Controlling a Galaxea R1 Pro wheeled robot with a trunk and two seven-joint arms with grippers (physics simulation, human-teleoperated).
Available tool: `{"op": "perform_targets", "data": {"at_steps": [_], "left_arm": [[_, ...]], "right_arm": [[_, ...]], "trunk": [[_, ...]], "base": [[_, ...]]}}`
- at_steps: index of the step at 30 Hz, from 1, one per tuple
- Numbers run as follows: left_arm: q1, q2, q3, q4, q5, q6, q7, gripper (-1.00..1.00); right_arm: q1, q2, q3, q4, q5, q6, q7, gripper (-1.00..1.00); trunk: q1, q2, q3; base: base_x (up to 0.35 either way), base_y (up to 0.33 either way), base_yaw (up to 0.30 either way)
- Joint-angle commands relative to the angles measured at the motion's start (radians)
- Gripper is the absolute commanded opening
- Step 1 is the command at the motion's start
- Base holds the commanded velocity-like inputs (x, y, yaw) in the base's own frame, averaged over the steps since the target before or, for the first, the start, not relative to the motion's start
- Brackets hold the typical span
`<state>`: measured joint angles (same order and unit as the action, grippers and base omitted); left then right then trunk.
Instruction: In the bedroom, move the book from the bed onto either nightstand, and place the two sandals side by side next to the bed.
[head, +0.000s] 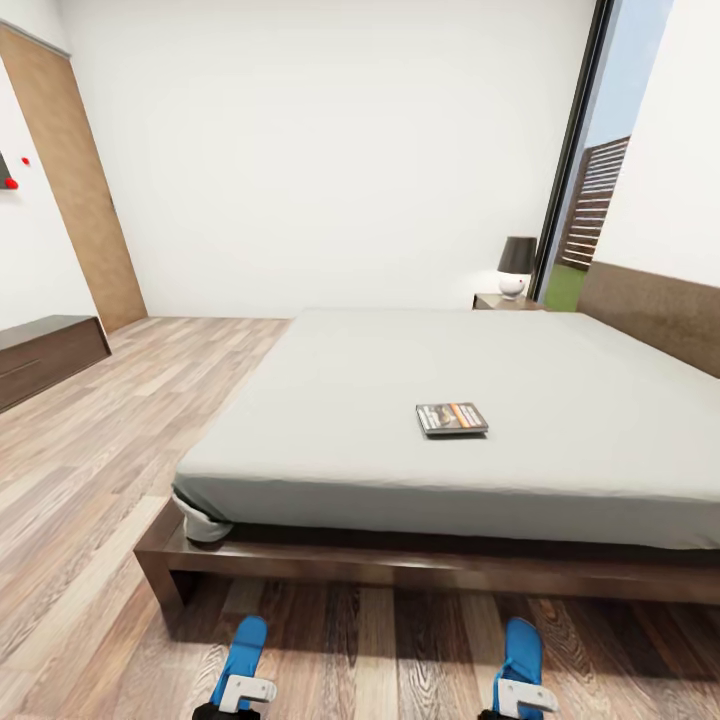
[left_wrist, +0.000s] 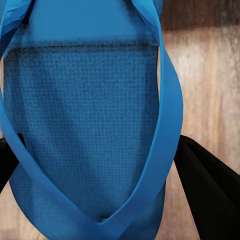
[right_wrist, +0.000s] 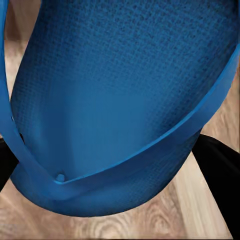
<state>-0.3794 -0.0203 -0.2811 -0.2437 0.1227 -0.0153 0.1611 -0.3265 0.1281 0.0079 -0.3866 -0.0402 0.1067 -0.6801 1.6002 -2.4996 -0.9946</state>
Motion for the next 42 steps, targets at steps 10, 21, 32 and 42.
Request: {"op": "perform_targets", "data": {"at_steps": [10, 21, 32, 42], "left_arm": [[-0.001, 0.000, -0.009, 0.000, 0.010, -0.002, 0.006, -1.00], [-0.001, 0.000, -0.009, 0.000, 0.010, -0.002, 0.008, -1.00], [-0.001, 0.000, -0.008, 0.000, 0.010, -0.002, 0.009, -1.00], [-0.001, 0.000, -0.009, -0.001, 0.010, -0.002, 0.010, -1.00]], "right_arm": [[0.000, 0.026, 0.014, -0.039, -0.002, 0.059, -0.189, -1.00], [0.000, 0.045, 0.031, -0.041, -0.004, 0.062, -0.405, -1.00], [0.000, 0.046, 0.033, -0.040, -0.005, 0.108, -0.673, -1.00], [0.000, 0.046, 0.036, -0.041, -0.005, 0.113, -0.891, -1.00]], "trunk": [[0.000, 0.000, -0.001], [0.000, 0.000, -0.001], [0.000, 0.000, -0.001], [0.000, 0.000, -0.001]], "base": [[0.000, 0.000, 0.000], [0.000, 0.000, 0.000], [0.000, 0.000, 0.000], [0.000, 0.000, 0.000]]}}
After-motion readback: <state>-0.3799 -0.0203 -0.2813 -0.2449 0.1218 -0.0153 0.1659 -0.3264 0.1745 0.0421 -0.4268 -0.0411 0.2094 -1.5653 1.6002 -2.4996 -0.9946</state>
